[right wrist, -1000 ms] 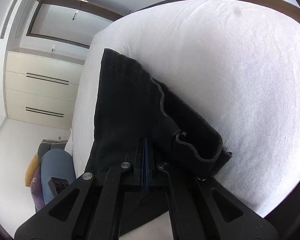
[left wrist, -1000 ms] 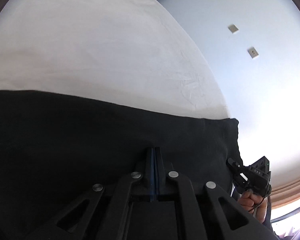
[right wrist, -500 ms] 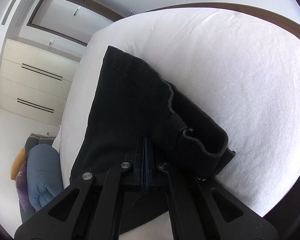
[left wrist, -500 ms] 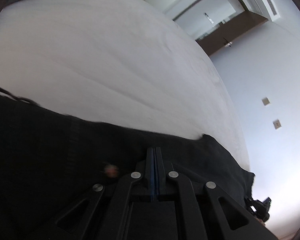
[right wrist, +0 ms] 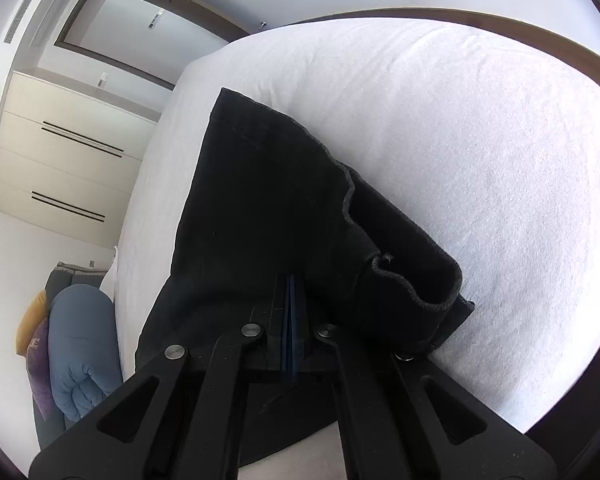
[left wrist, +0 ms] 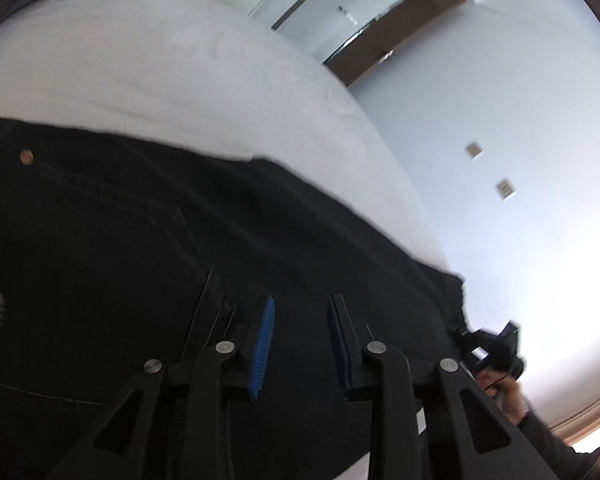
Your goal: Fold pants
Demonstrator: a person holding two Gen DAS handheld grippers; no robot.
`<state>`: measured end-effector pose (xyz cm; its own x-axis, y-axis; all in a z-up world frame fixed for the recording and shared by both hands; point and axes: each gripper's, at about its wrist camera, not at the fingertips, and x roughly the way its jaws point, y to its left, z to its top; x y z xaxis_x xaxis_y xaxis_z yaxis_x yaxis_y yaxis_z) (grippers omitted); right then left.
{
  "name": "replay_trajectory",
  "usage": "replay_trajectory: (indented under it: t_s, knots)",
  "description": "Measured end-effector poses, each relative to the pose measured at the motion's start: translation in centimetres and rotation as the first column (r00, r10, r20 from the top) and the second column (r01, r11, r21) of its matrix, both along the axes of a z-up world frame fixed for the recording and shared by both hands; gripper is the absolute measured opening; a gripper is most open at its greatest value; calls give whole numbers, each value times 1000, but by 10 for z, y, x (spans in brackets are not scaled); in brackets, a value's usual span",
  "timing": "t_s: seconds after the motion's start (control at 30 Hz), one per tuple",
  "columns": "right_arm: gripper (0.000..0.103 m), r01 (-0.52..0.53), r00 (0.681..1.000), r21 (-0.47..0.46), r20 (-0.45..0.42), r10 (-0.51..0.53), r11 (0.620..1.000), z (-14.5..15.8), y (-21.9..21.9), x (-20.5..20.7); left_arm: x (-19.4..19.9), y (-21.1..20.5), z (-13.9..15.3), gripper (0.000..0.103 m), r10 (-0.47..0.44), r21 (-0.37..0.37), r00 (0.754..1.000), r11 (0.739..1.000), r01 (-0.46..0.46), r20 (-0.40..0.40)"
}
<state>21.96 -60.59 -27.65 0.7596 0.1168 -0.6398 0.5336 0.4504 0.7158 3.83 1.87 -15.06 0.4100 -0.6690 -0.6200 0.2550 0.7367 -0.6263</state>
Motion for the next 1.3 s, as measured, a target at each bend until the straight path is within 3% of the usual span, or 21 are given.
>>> replay_trajectory:
  t_s: [0.07,0.13,0.27,0.47,0.6,0.77,0.8,0.83,0.9,1.0,1.07,1.1,1.2,1.3]
  knots:
    - [0,-7,1000,4,-7,7,1000,1,0,1,1,-1,-21,5,6,65,1000,998,-6,-9]
    - [0,-11,1000,8,-8,11,1000,1,0,1,6,23,-31,5,40,-29,997,999,-42,-67]
    - [0,-12,1000,-1,-1,12,1000,3,4,-4,1,69,-22,5,135,42,990,990,-134,-38]
    - [0,-11,1000,-14,-14,11,1000,4,9,-6,14,136,-27,5,266,-12,962,964,-267,-57]
    - [0,-14,999,-28,-36,13,1000,8,10,-9,26,139,-24,5,238,27,971,971,-238,-25]
    - [0,-24,996,-60,-84,19,998,31,19,-17,36,151,-16,5,274,16,961,962,-274,-23]
    - [9,-42,996,-73,-79,36,996,40,25,-19,28,160,-11,5,289,26,957,957,-289,-17]
    - [9,-57,997,-79,-56,53,995,49,33,-21,23,161,-4,3,326,70,945,943,-325,-3]
    - [9,-105,994,-62,23,107,993,65,54,-23,9,165,10,3,335,84,942,938,-336,29]
    - [8,-238,966,-37,92,240,971,72,97,-5,-8,116,32,3,251,64,965,965,-255,70]
    - [8,-316,944,44,120,309,948,58,125,14,-12,93,34,21,204,58,977,976,-208,69]
    - [8,-333,939,70,115,324,940,50,134,21,-13,70,30,26,172,51,984,983,-175,55]
    - [8,-379,925,125,48,376,917,16,159,35,-12,13,6,27,78,121,997,990,-79,11]
    - [0,-341,940,153,52,337,928,0,142,16,-16,20,-15,26,58,160,998,986,-53,-26]
